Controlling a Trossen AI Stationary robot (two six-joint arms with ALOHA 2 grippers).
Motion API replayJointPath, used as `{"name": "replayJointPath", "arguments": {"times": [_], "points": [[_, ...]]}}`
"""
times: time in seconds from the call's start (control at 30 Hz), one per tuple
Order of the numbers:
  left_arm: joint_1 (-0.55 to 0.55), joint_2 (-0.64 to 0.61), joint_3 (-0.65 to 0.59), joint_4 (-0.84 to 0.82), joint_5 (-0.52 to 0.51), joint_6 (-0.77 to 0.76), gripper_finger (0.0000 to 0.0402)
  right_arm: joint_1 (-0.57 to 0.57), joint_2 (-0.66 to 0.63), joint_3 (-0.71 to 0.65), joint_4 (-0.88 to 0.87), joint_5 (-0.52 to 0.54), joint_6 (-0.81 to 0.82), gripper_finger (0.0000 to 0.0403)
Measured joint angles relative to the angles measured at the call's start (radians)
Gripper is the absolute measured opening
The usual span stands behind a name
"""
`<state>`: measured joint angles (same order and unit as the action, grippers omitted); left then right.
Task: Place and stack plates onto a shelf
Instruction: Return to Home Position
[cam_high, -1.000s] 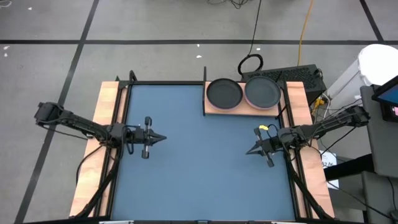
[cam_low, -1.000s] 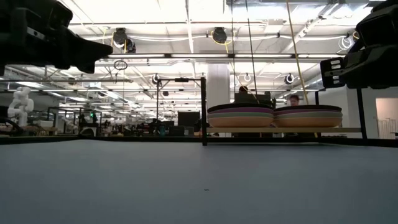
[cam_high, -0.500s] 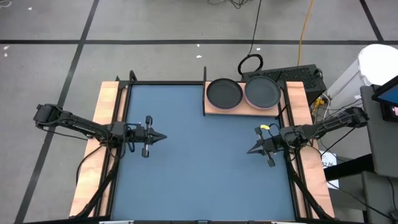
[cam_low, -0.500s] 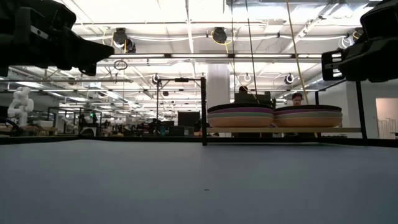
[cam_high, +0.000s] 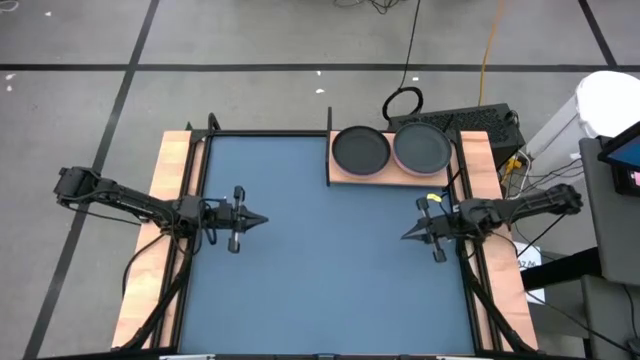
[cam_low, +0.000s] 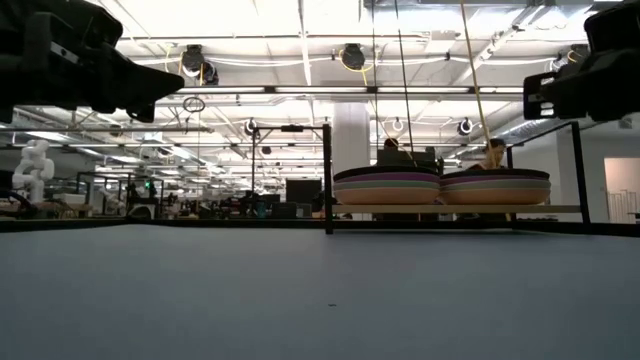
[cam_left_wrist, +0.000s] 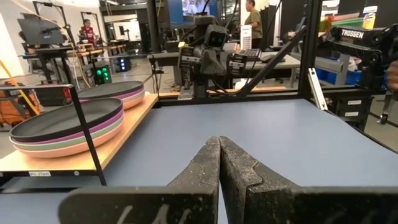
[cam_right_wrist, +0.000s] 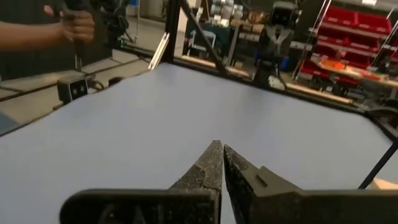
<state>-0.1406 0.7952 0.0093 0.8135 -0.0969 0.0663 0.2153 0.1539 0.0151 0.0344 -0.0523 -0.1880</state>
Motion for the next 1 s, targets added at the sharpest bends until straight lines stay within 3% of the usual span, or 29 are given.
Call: {"name": "replayJointPath", "arguments": {"times": [0.77, 1.0], "points": [[0.0, 0.0, 0.0, -0.002, -0.002, -0.016, 0.0003, -0.001, -0.15, 0.0, -0.009, 0.0, -0.083, 0.0], [0.0, 0.0, 0.0, 0.003, -0.002, -0.016, 0.0003, -0.076, -0.151, 0.0, -0.015, 0.036, -0.092, 0.0]]}}
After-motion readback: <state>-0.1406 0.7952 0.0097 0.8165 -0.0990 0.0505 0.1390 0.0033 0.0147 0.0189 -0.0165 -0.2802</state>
